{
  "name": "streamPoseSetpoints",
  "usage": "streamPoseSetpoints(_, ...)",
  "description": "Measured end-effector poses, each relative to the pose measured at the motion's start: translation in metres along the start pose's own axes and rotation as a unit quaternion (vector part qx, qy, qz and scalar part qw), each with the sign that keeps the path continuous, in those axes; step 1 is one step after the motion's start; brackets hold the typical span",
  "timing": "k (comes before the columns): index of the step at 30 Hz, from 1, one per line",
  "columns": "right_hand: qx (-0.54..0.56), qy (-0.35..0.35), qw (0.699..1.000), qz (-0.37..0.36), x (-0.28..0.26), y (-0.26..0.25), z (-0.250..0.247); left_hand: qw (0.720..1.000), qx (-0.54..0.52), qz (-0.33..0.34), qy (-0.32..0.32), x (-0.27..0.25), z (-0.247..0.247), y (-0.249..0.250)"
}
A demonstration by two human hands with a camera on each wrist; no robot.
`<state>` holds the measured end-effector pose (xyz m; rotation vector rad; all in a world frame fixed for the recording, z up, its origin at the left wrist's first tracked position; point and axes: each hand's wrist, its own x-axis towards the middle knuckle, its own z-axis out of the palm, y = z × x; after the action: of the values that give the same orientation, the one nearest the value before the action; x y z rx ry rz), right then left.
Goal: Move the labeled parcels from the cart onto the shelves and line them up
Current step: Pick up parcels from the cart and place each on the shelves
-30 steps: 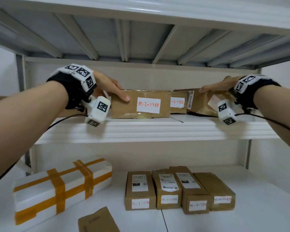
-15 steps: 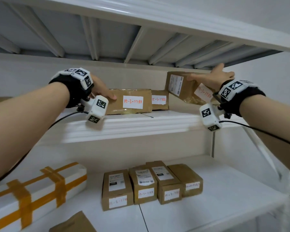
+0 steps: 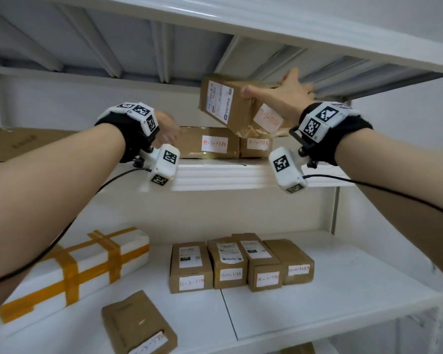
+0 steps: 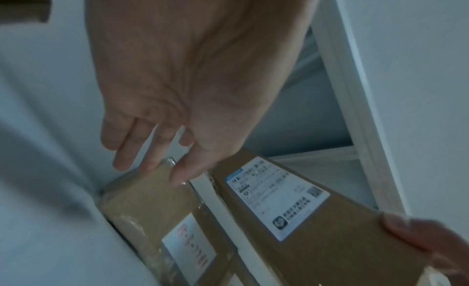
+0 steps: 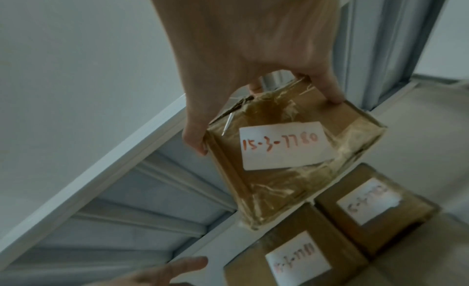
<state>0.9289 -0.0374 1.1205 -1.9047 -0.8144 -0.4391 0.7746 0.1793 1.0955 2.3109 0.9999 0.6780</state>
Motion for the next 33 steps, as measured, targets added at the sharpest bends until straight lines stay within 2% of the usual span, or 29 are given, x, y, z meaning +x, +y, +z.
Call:
streamPoseSetpoints(5, 0.04, -0.025, 0.998, -0.05, -0.024, -0.041, 0.03, 0.999, -0.017, 0.007, 0.045, -0.039, -0.033, -0.014)
streamPoseSetpoints(10, 0.071, -0.071, 0.992, -0.075, -0.049, -0.085, 0.068, 0.983, 0.028, 0.053, 0.175, -0.07, -0.074, -0.052)
streamPoseSetpoints(13, 0.079, -0.088, 0.989, -0.088, -0.061, -0.109, 0.092, 0.975, 0.075, 0.044, 0.205, -0.078, -0.094, -0.078)
streamPoseSetpoints(16, 0.075, -0.106, 0.989, -0.074, -0.066, -0.13, 0.113, 0.972, 0.138, -0.002, 0.192, -0.08, -0.115, -0.107)
streamPoseSetpoints(20, 0.024, -0.124, 0.991, -0.05, -0.066, -0.154, 0.133, 0.97, 0.194, -0.062, 0.135, -0.077, -0.139, -0.145)
streamPoseSetpoints(25, -0.039, -0.168, 0.984, -0.045, -0.059, -0.174, 0.149, 0.946, 0.303, -0.087, 0.08, -0.061, -0.162, -0.164)
streamPoseSetpoints(27, -0.056, -0.202, 0.975, -0.069, -0.059, -0.177, 0.158, 0.93, 0.343, -0.102, 0.081, -0.055, -0.172, -0.171)
streamPoseSetpoints(29, -0.093, -0.2, 0.972, -0.086, -0.062, -0.181, 0.167, 0.915, 0.373, -0.108, 0.106, -0.051, -0.182, -0.179)
streamPoseSetpoints(31, -0.101, -0.197, 0.971, -0.091, -0.062, -0.184, 0.173, 0.916, 0.367, -0.113, 0.115, -0.048, -0.188, -0.179)
streamPoseSetpoints(33, -0.113, -0.248, 0.958, -0.09, -0.061, -0.187, 0.18, 0.92, 0.356, -0.116, 0.119, -0.049, -0.192, -0.174)
